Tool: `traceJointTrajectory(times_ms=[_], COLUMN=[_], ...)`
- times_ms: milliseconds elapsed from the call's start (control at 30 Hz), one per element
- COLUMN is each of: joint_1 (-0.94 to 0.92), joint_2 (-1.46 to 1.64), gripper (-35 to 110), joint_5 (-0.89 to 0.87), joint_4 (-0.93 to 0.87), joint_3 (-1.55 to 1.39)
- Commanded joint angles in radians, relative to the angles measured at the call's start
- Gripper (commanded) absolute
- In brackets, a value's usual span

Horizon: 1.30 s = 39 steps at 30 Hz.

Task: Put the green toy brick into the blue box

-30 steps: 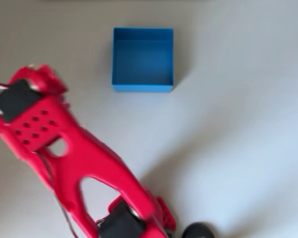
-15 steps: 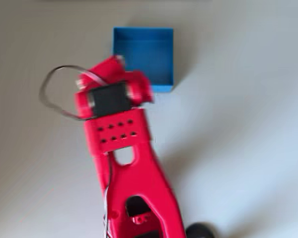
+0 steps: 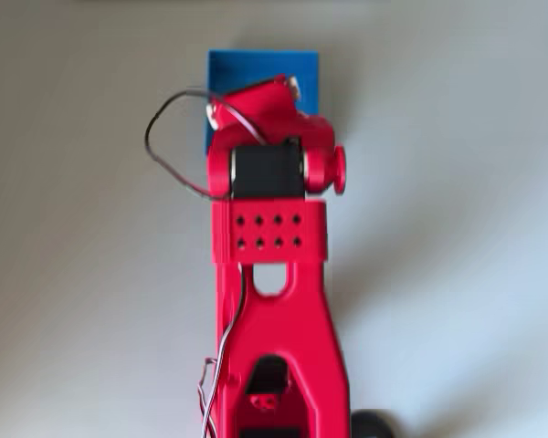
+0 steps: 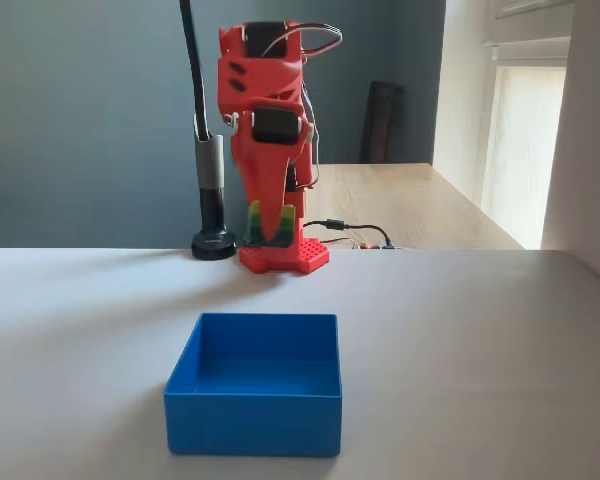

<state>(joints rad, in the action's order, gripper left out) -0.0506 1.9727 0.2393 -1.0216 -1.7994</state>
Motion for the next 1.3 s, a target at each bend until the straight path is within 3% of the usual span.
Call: traceJointTrajectory(times_ms=[0, 433, 933, 1067, 1267], joint_1=[-0.035, -0.046, -0.04, -0.038, -0.043], joint_2=[-0.117, -0.453, -0.604, -0.604, -0.604], gripper=[0, 0, 0, 17, 18], joint_5=[-0.041, -0.178, -0.273, -0.272, -0.252], joint_4=[-0.041, -0.124, -0.118, -0.118, -0.121], joint_3=[0.172, 0.385, 0.523, 0.514, 0.523])
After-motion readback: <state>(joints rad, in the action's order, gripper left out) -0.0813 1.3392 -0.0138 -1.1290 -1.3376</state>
